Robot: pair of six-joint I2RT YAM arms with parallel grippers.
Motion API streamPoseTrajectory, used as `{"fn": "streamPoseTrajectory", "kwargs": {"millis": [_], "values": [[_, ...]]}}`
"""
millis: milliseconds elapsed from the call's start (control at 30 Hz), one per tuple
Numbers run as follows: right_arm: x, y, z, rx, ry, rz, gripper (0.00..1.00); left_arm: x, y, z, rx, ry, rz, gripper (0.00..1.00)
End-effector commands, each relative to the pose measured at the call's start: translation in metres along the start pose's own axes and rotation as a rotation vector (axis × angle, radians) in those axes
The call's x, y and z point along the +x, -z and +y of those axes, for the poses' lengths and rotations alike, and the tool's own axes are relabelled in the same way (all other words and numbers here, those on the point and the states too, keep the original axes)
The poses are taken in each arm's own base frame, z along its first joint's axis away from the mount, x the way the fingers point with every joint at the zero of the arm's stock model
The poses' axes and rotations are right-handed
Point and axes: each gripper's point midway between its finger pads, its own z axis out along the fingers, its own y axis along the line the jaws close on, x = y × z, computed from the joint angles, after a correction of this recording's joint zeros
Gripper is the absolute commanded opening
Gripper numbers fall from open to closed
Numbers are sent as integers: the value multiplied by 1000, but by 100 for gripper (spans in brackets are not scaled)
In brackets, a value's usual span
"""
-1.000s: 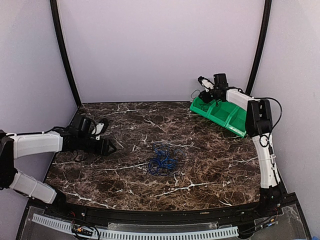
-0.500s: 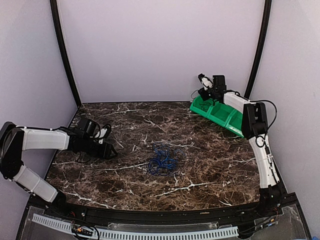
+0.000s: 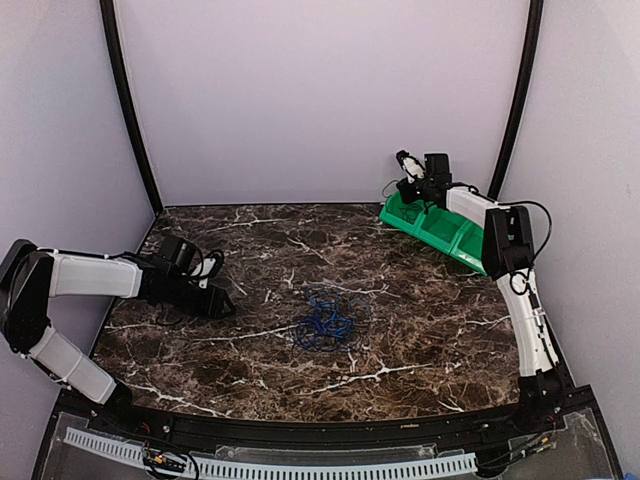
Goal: Untangle the cables
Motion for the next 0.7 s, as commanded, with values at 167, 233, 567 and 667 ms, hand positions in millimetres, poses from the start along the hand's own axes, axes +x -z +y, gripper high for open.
{"fn": "streamPoseTrajectory", "kwargs": {"millis": [167,233,567,667], "values": [[-37,22,-13,11,-9,-69,0,-6,10,-7,4,-15,-20,57],[-47,33,-11,-4,-9,-77,0,-8,12,-7,3,-20,-30,57],[-62,76,-4,-42,14,-66,4,-13,15,-11,12,-41,-42,57],[-51,68,-9,-26,26,-31,35,-12,16,-12,17,-41,-42,57]]}}
